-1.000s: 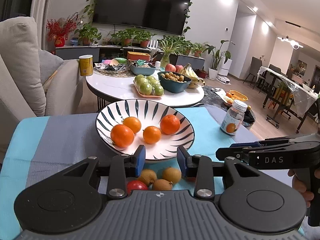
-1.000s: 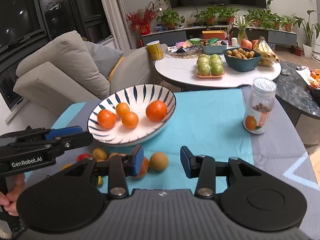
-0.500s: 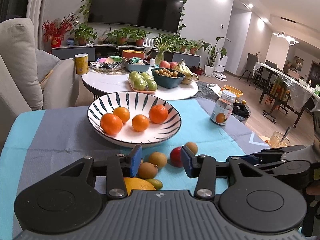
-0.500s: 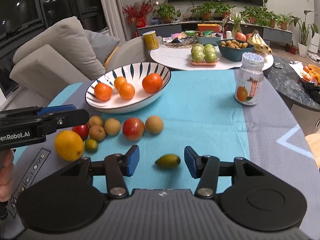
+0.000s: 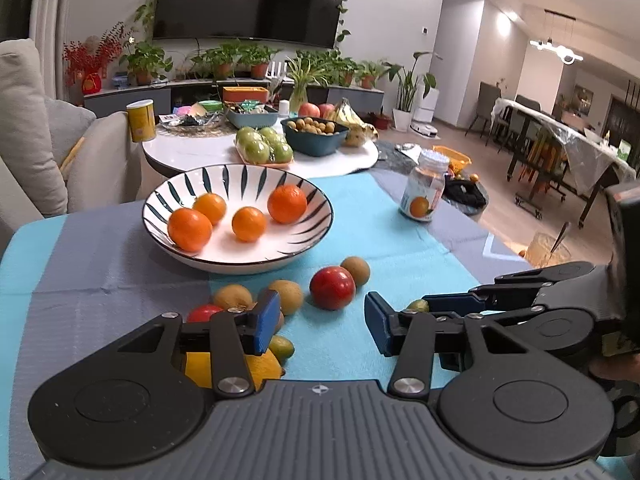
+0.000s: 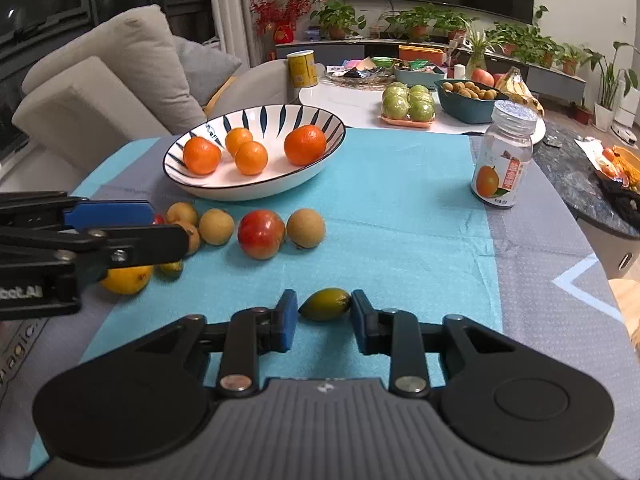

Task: Organize fruits
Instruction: 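Grasp the green-yellow oval fruit with the right gripper while the left grasps the red tomato, then place the green fruit and red tomato into the striped bowl, opening both grippers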

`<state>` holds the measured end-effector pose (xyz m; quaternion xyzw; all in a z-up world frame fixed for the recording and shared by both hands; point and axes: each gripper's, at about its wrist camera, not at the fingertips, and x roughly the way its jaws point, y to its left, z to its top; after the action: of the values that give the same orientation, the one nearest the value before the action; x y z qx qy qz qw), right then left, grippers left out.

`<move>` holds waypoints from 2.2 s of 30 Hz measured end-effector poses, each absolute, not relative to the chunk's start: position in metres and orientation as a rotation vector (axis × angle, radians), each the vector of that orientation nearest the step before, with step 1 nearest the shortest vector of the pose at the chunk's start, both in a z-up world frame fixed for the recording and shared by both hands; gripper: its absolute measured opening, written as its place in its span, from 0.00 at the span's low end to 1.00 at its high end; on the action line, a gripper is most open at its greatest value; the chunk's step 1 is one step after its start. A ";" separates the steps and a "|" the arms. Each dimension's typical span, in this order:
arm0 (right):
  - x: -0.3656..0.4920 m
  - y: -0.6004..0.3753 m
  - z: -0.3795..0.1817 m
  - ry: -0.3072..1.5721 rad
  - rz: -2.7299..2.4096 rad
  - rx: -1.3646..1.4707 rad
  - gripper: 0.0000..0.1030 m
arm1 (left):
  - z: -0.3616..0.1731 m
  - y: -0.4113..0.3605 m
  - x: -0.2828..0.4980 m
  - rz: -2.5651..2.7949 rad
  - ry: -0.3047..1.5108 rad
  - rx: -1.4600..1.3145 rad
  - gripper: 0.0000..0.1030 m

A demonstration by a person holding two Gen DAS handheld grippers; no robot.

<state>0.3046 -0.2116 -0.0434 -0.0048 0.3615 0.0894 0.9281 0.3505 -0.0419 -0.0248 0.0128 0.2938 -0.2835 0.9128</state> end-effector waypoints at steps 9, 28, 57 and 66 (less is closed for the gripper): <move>0.302 -0.219 -0.040 0.725 0.190 0.020 0.62 | -0.028 -0.064 0.359 -0.612 0.624 0.044 0.43; 0.295 -0.243 -0.033 0.692 0.178 0.081 0.62 | -0.046 -0.081 0.391 -0.489 0.724 -0.050 0.42; 0.308 -0.232 -0.013 0.633 0.203 0.082 0.62 | -0.010 -0.046 0.385 -0.517 0.579 -0.147 0.30; 0.325 -0.216 0.000 0.600 0.252 0.083 0.62 | -0.009 -0.027 0.394 -0.470 0.571 -0.156 0.31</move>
<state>0.3251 -0.2156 -0.0005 0.0408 0.2949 0.1237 0.9466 0.3943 -0.0267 -0.0092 -0.0760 0.2786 -0.2293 0.9295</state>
